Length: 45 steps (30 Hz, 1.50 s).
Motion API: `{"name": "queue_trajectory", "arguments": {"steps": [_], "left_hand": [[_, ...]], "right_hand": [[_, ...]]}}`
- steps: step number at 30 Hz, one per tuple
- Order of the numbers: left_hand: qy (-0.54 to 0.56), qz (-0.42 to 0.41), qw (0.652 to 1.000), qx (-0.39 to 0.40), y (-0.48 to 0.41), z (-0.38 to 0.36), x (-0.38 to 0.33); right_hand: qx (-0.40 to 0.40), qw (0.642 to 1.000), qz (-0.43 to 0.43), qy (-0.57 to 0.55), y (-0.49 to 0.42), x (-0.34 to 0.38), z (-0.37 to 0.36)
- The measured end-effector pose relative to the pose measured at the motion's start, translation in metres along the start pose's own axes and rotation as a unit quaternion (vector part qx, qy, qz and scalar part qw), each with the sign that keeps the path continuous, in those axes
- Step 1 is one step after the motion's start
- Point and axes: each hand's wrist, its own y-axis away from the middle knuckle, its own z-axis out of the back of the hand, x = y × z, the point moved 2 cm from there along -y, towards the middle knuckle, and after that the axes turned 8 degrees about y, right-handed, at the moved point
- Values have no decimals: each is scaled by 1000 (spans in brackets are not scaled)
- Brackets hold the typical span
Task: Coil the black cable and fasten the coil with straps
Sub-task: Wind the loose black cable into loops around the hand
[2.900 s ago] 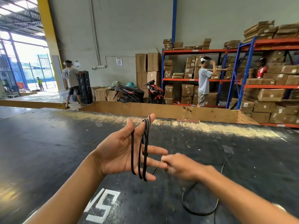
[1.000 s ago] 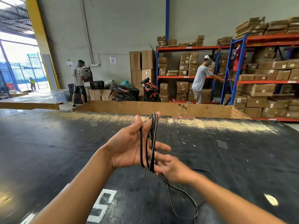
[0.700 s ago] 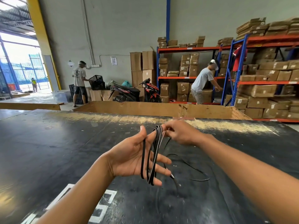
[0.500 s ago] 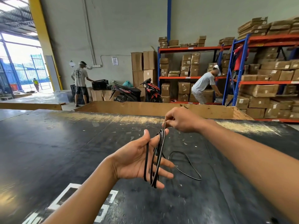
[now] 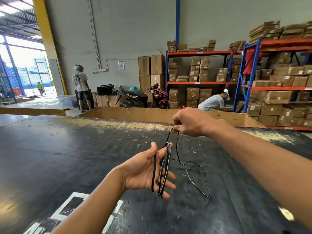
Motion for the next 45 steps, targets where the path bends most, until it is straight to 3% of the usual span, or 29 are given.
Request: {"name": "queue_trajectory", "arguments": {"steps": [13, 20, 24, 28, 31, 34, 39, 45], "left_hand": [[71, -80, 991, -81, 3, 31, -32], [93, -139, 981, -103, 7, 42, -53], [97, -169, 976, -95, 10, 42, -59], [124, -185, 971, -87, 20, 40, -64], [129, -189, 972, -57, 24, 33, -67], [106, -186, 977, -20, 29, 21, -69], [63, -172, 981, 69, 41, -1, -73], [2, -104, 980, 171, 53, -22, -56]], "right_hand": [[-56, 996, 23, -66, 14, 40, 3], [-24, 980, 7, -198, 42, 60, -11], [57, 924, -12, -378, 66, 77, -33], [147, 888, -6, -436, 82, 100, -67], [208, 840, -18, -501, 88, 111, -86], [235, 826, -27, -512, 87, 111, -101], [232, 854, -45, -463, 76, 99, -127], [131, 912, -36, -388, 31, 54, -105]]}}
